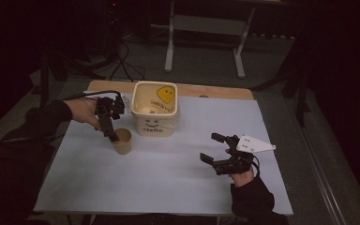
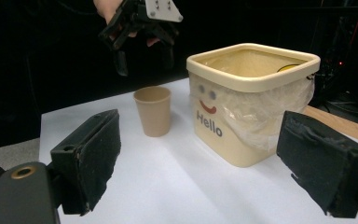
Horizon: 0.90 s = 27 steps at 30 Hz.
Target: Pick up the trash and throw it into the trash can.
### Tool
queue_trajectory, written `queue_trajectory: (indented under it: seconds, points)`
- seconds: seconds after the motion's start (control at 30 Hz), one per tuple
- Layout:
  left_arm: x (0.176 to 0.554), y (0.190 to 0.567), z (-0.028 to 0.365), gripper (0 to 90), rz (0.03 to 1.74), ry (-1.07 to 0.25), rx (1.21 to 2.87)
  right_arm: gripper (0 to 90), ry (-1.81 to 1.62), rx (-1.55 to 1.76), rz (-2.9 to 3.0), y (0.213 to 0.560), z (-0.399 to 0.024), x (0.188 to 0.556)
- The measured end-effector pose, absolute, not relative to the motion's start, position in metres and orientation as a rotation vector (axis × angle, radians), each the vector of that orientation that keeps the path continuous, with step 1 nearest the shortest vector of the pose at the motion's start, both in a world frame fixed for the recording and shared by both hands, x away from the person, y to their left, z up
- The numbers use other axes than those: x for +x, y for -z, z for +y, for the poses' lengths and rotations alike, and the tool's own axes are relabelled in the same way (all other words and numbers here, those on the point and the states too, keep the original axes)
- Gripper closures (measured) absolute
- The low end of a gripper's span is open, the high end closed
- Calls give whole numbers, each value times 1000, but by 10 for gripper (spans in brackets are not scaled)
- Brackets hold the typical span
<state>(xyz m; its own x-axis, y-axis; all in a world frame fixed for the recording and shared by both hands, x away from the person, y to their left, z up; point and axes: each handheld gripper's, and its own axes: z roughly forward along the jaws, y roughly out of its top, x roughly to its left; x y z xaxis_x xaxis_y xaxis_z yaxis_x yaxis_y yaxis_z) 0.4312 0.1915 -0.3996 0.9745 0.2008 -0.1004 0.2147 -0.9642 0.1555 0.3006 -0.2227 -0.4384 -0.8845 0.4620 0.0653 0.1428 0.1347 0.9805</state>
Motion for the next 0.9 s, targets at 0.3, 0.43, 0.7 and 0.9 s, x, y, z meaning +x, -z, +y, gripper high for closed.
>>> queue_trajectory:
  seconds: [0.3, 0.43, 0.7, 0.9]
  points:
    - [431, 417, 190, 4, 297, 131, 2934, 134, -1823, 588, 2164, 438, -222, 301]
    - [432, 424, 191, 4, 308, 145, 2931, 134, -1825, 590, 2165, 438, -223, 301]
    - [433, 437, 191, 5, 294, 163, 2928, 135, -1823, 592, 2169, 439, -222, 301]
    - [432, 445, 190, 18, 245, 144, 2928, 136, -1824, 594, 2172, 439, -222, 302]
